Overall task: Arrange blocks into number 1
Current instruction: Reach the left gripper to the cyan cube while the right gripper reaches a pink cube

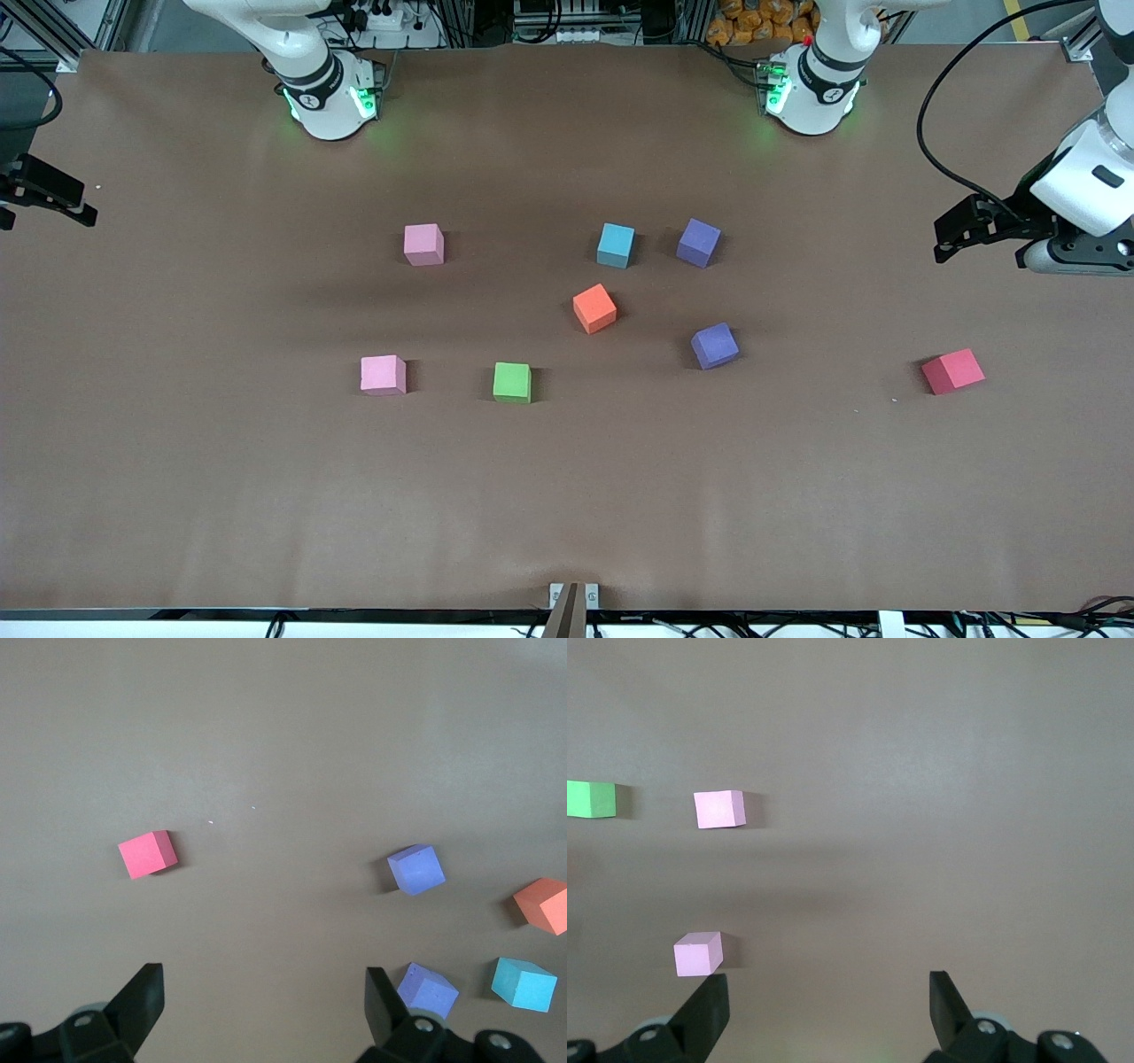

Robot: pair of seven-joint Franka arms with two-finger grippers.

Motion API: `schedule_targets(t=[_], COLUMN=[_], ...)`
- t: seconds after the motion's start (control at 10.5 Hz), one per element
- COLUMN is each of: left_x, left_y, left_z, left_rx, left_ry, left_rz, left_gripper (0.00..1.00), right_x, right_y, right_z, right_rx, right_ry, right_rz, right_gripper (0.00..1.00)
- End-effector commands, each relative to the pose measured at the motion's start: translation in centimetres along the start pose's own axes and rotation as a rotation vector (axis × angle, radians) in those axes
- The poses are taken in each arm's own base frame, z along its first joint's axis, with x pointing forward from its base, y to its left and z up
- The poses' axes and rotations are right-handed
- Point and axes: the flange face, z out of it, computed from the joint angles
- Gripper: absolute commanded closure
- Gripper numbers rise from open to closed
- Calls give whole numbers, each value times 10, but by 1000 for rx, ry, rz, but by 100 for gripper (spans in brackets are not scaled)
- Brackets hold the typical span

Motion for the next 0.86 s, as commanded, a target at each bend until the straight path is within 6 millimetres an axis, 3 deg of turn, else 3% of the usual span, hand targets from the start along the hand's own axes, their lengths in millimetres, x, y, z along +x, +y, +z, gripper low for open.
schedule_targets(t=[0.0, 0.1, 0.19, 0.29, 0.38, 0.48, 0.57, 0.76], left_x=[3, 3, 0, -12, -20, -29, -42, -78], left_y=[4, 9, 29, 83, 126, 175, 216, 273], left_z=[-4, 0, 11, 35, 49, 70, 90, 150], left_rx=[-7, -13, -21, -29, -26, -25, -29, -44], left_ry=[-5, -14, -37, -86, -114, -142, -144, -117], left_rz=[22, 29, 60, 80, 96, 162, 208, 281], left_gripper=[0, 0, 0, 0, 0, 0, 0, 0], right_x=[0, 0, 1, 6, 20, 39, 61, 100], right_y=[-1, -1, -1, -5, -29, -49, -69, -101], right_z=[-6, -6, -5, 2, 21, 44, 78, 155], right_rx=[-6, -8, -6, -3, 6, 12, 37, 82], right_ry=[-2, -2, -4, -13, -33, -32, -56, -110], right_rz=[9, 10, 11, 8, -3, 16, -3, -39], right_gripper=[0, 0, 0, 0, 0, 0, 0, 0])
